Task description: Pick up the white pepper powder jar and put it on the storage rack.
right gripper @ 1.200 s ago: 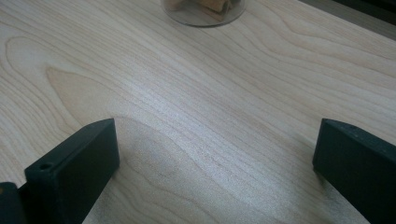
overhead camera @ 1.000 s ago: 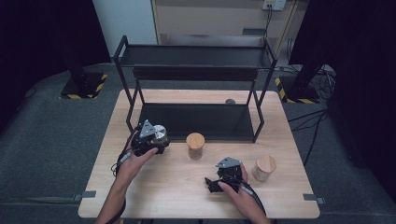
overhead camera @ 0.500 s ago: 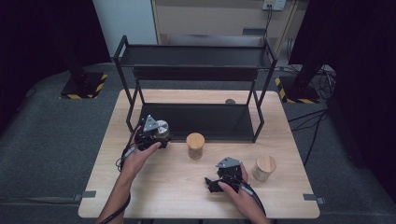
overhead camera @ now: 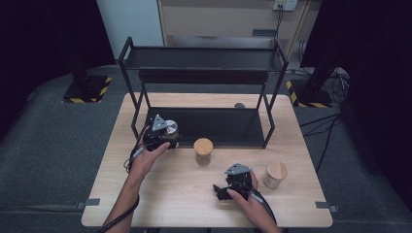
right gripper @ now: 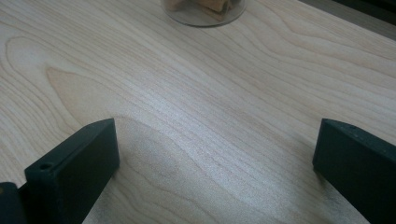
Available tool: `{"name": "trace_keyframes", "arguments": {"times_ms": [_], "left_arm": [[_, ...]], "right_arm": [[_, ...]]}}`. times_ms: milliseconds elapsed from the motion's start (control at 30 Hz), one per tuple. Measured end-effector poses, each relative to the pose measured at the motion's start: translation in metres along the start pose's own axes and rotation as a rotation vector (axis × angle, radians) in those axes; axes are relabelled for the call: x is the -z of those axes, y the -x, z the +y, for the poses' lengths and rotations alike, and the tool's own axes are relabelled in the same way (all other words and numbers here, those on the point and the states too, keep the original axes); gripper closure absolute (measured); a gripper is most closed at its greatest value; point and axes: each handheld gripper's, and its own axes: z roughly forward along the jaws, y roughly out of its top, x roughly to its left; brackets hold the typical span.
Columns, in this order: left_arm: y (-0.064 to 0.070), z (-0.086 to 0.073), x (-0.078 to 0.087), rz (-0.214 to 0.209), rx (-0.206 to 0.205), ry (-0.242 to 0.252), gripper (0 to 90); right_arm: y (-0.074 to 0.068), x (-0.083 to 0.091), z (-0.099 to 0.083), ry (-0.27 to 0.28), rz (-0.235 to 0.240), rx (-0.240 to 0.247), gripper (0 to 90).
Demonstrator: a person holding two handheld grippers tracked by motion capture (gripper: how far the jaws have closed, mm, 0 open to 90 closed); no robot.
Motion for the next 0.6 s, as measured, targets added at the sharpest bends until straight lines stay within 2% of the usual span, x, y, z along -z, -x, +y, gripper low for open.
{"name": "trace_keyframes", "arguments": {"times_ms": [267, 400, 600], "left_arm": [[-0.005, 0.006, -0.009, 0.005, -0.012, -0.013, 29.8], [-0.006, 0.008, -0.014, 0.003, 0.003, -0.006, 29.8], [-0.011, 0.015, -0.021, 0.009, 0.001, -0.006, 29.9]], "right_arm": [[0.000, 0.000, 0.000, 0.000, 0.000, 0.000, 0.4], [0.000, 0.000, 0.000, 0.000, 0.000, 0.000, 0.4], [0.000, 0.000, 0.000, 0.001, 0.000, 0.001, 0.4]]}}
